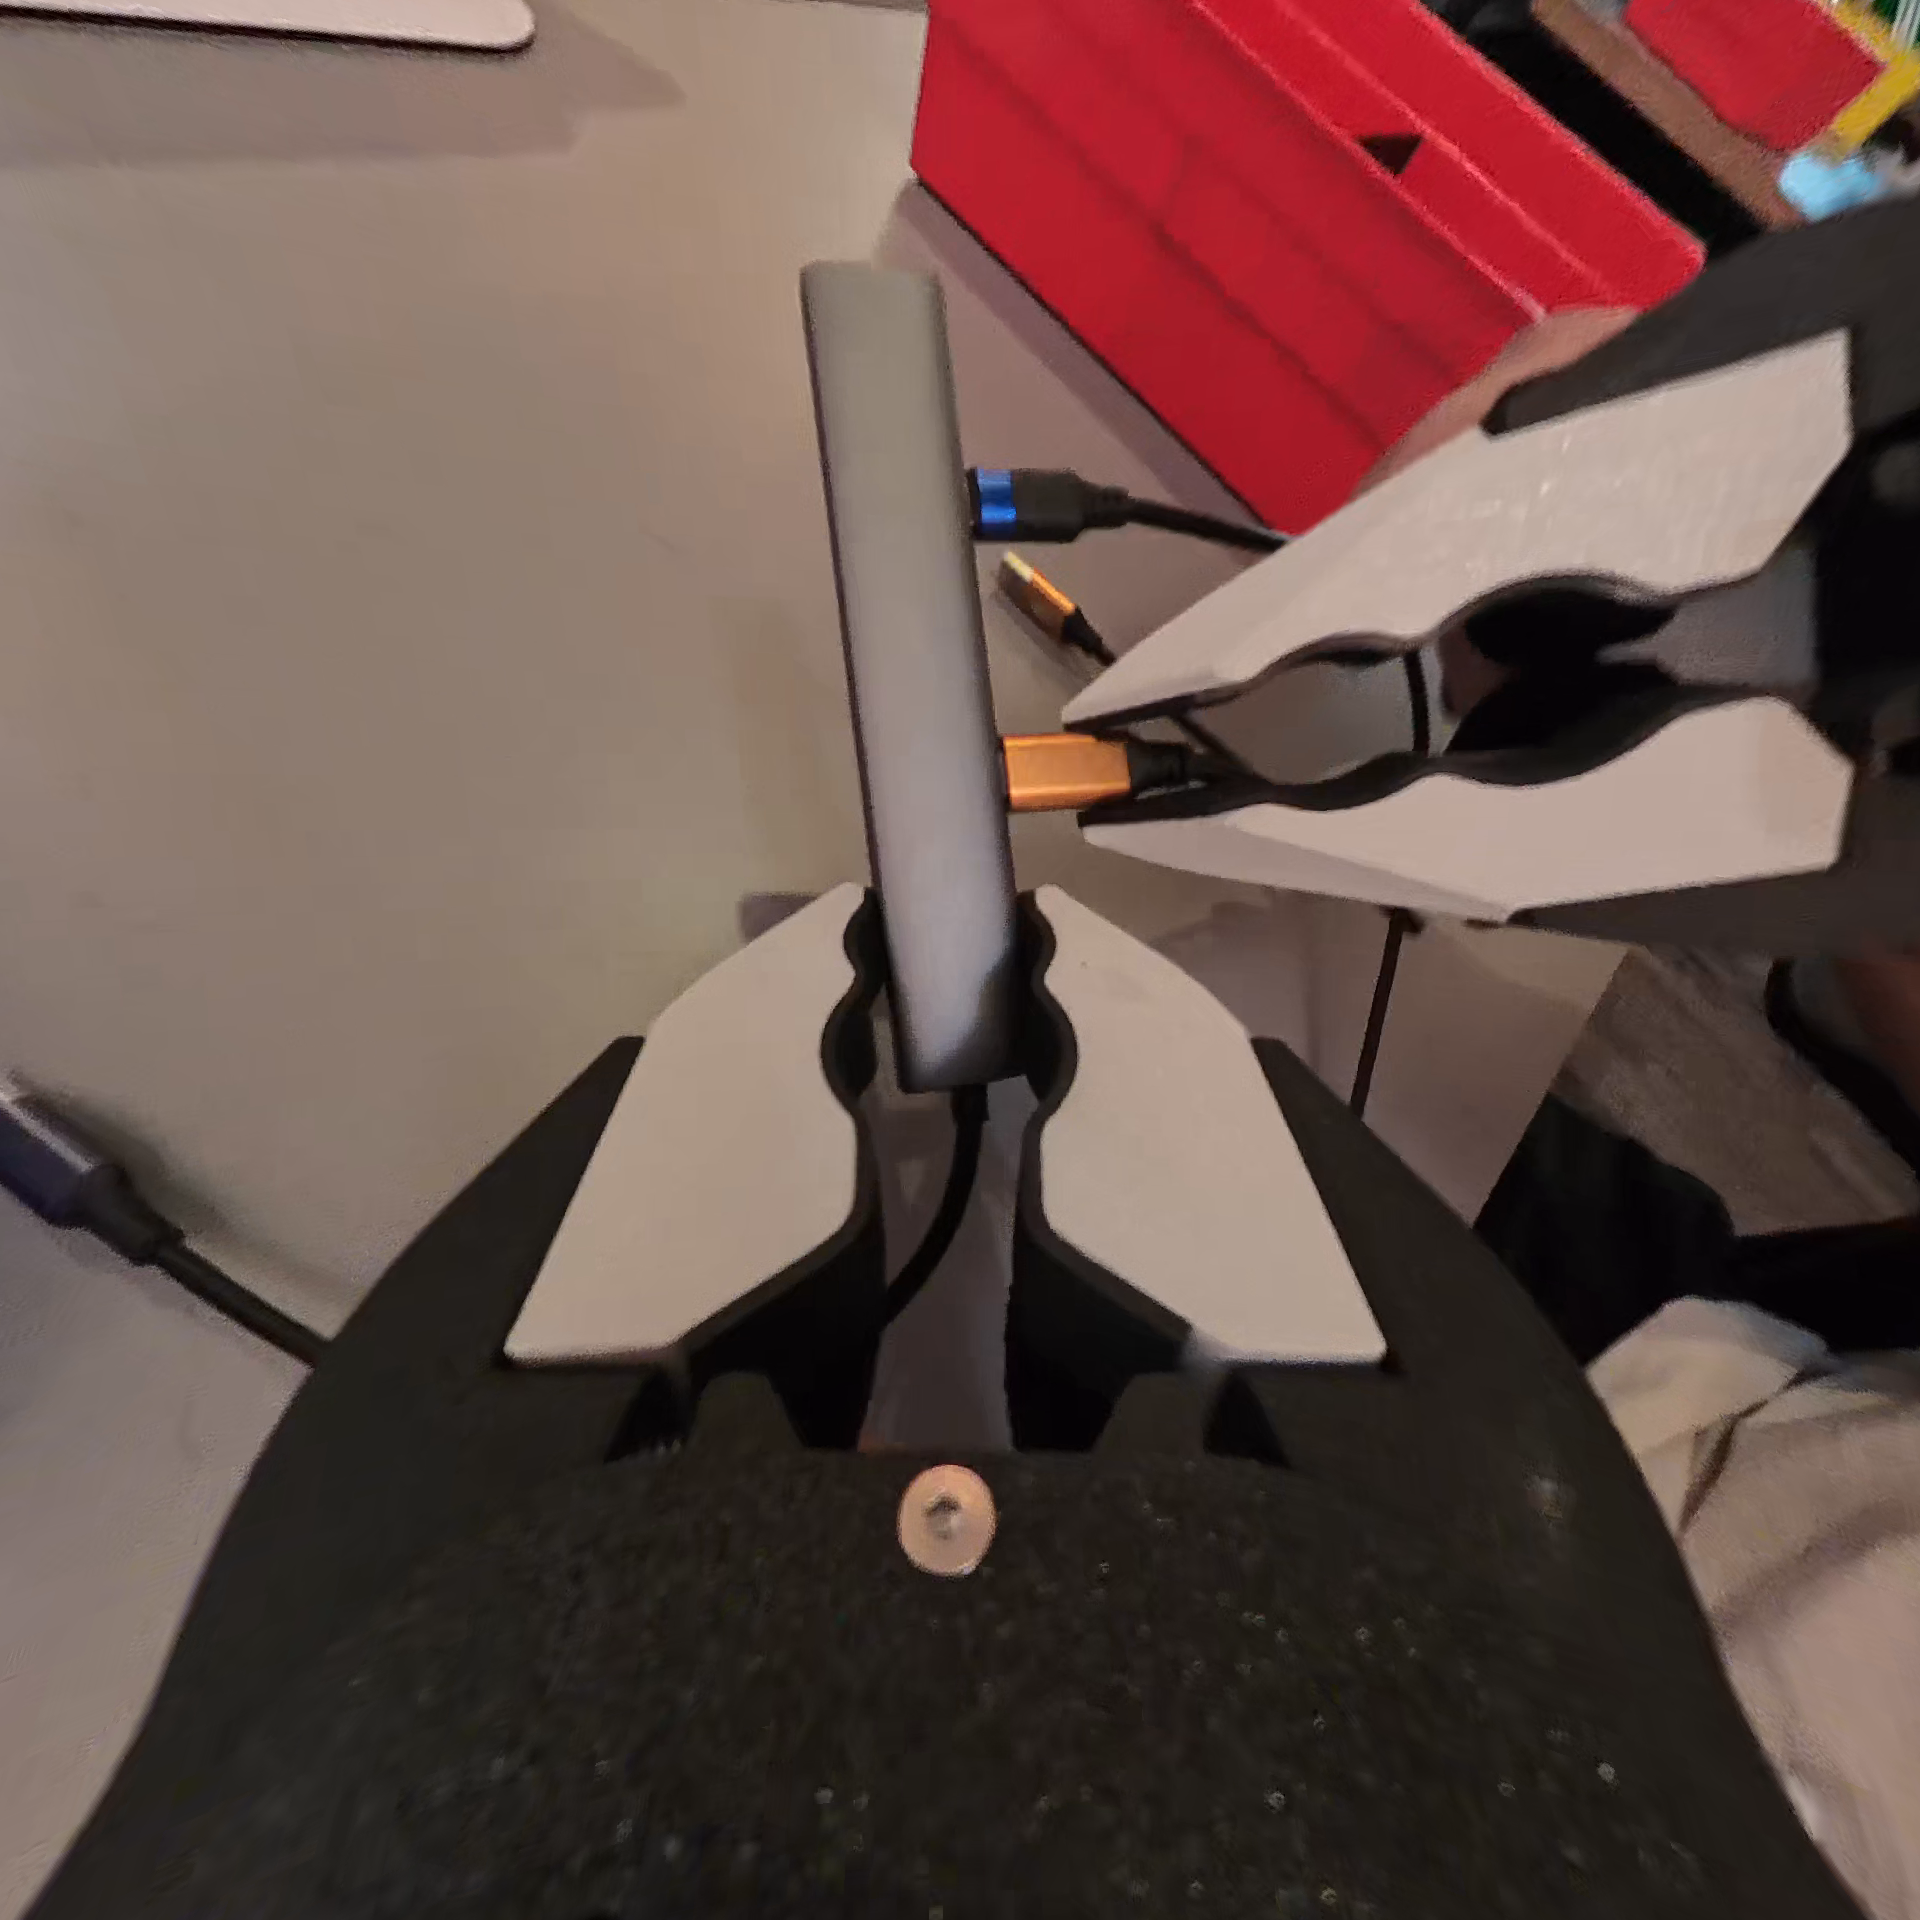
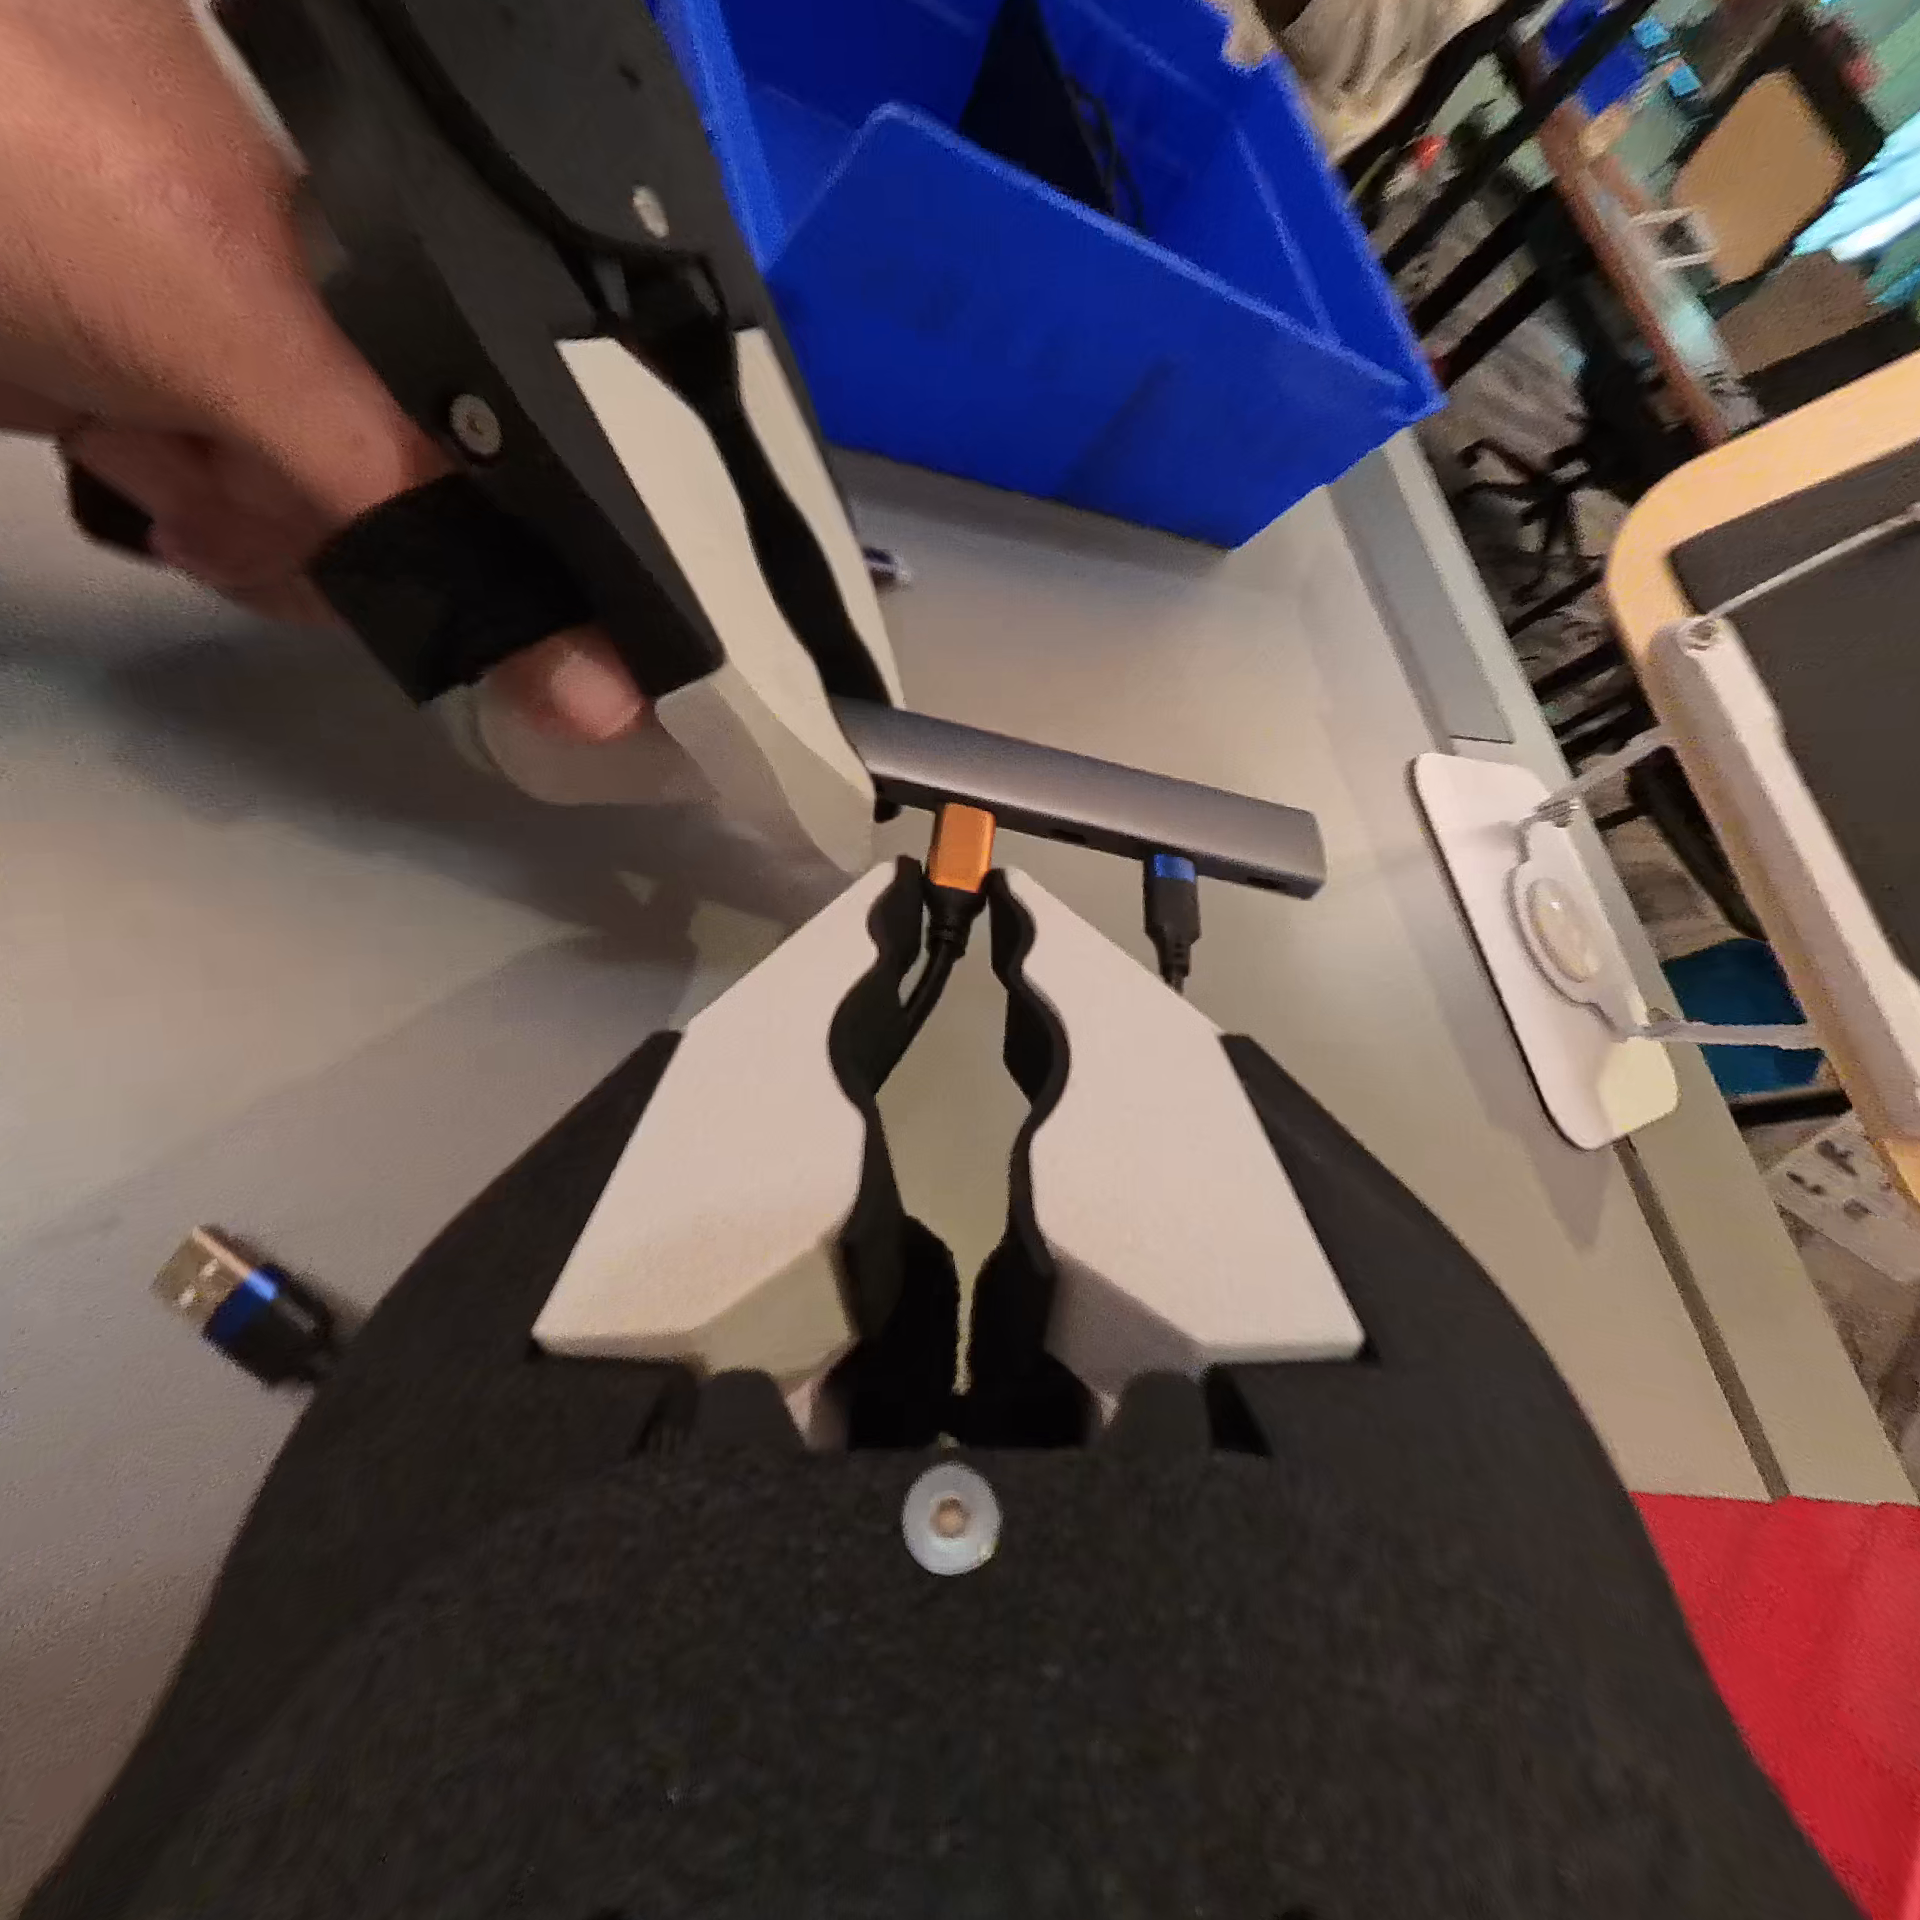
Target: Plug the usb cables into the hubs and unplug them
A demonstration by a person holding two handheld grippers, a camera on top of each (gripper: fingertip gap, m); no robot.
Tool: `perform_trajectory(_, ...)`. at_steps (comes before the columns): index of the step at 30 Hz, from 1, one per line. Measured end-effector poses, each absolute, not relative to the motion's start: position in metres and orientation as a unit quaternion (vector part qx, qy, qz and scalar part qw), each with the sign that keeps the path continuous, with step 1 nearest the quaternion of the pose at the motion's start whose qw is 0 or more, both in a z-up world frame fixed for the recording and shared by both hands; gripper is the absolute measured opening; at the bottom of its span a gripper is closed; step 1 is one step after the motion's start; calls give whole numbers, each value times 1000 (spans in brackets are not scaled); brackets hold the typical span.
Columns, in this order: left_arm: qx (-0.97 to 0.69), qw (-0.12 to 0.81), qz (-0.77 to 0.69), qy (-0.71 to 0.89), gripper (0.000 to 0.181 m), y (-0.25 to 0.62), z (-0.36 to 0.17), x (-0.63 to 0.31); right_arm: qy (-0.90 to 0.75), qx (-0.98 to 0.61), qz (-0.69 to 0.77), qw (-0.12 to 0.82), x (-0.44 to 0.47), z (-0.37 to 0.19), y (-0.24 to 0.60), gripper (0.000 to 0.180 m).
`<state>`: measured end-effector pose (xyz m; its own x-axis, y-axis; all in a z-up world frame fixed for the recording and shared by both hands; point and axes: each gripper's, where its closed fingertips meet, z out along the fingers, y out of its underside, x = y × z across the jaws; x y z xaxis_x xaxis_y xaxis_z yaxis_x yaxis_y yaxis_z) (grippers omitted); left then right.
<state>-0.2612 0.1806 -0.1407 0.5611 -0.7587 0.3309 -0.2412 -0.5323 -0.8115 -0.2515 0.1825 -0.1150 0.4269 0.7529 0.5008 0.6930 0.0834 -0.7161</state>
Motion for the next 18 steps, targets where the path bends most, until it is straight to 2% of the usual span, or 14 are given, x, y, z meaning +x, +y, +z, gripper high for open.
perform_trajectory(6,-796,372,-391,272,23,189,-140,-267,-470,-670,39,572,-258,-116,191,15)
perform_trajectory(13,-780,412,-378,281,23,189,-134,-263,-402,-716,108,560,-261,-116,193,11)
perform_trajectory(18,-789,394,-386,271,23,187,-138,-263,-393,-731,168,533,-261,-119,191,11)
